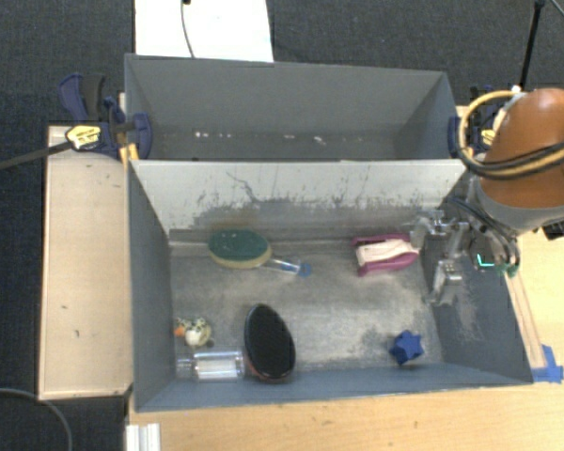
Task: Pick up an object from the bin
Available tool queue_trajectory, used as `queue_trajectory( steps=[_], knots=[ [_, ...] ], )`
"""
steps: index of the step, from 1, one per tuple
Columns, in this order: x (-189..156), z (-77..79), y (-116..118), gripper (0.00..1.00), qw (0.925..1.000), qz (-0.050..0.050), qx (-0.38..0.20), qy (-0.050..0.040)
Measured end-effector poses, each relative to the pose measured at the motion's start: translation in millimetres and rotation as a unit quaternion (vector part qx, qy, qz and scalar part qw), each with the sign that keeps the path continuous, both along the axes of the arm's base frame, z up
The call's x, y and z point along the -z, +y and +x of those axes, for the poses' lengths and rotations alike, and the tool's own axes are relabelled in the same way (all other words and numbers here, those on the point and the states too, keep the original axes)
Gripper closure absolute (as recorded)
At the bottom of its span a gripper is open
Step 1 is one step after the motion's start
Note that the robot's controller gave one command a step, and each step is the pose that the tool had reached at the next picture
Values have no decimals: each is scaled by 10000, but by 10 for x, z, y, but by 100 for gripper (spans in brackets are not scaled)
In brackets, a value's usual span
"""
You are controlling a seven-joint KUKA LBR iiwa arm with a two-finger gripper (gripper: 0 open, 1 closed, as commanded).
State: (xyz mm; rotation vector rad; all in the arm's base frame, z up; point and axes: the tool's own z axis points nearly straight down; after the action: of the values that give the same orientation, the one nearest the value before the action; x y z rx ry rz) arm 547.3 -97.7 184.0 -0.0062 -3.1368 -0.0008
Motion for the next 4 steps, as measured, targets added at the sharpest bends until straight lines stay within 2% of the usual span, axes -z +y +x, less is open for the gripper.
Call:
queue_trajectory(
  steps=[1,2,3,4],
  knots=[
    [-989,-283,-397,0,9743,-21,-2253,-64],
    [-1674,-101,-214,0,9250,-17,-3800,-68],
    [-326,-39,-246,0,8735,29,-4868,-12],
    [-211,-232,133,0,7849,22,-6196,-28]
  ],
)
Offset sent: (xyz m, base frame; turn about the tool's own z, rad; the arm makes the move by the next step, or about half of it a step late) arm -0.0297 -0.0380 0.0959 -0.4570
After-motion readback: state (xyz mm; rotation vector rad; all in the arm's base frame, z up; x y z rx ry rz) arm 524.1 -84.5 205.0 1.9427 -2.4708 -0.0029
